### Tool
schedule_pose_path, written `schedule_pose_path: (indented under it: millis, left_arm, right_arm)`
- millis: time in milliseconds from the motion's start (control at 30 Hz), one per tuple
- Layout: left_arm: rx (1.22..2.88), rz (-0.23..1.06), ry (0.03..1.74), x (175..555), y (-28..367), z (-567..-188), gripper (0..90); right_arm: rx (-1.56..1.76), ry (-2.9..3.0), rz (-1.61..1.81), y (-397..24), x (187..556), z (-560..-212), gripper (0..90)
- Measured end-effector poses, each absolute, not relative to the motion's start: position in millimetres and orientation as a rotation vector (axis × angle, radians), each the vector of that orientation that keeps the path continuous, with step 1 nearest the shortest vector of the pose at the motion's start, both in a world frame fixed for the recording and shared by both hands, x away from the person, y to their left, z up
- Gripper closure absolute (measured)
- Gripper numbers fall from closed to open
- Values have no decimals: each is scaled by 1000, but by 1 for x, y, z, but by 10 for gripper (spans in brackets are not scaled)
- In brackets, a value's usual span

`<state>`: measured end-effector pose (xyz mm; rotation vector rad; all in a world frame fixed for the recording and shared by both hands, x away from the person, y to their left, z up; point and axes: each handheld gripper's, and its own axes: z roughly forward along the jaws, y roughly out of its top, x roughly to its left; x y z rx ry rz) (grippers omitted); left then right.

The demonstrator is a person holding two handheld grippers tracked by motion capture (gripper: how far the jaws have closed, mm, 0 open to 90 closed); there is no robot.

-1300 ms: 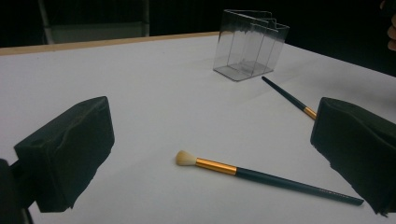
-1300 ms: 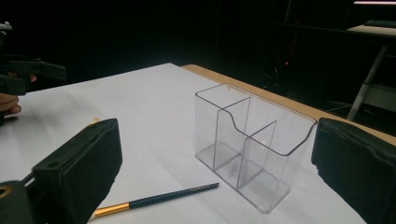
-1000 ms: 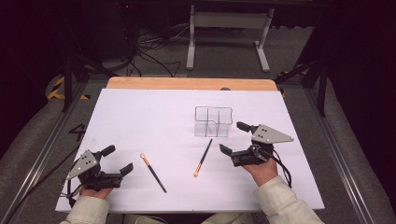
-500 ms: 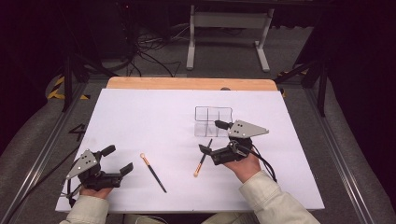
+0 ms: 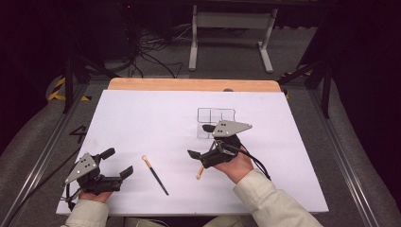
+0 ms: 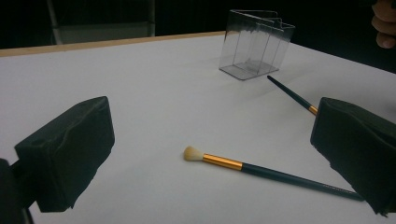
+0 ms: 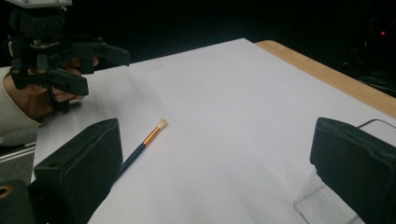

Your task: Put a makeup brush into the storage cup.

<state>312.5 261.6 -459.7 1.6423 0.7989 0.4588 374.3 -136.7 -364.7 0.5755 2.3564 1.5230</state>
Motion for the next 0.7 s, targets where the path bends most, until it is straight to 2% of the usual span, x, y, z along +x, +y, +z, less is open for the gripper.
schedule_pose_path:
  millis: [300, 700]
  left_arm:
    - [1644, 453, 803, 313, 262, -460, 3]
    - [1648, 455, 805, 315, 261, -460, 2]
  right_arm:
    - [589, 2482, 1349, -114, 384, -362, 73]
    - [601, 2627, 1148, -89, 390, -362, 81]
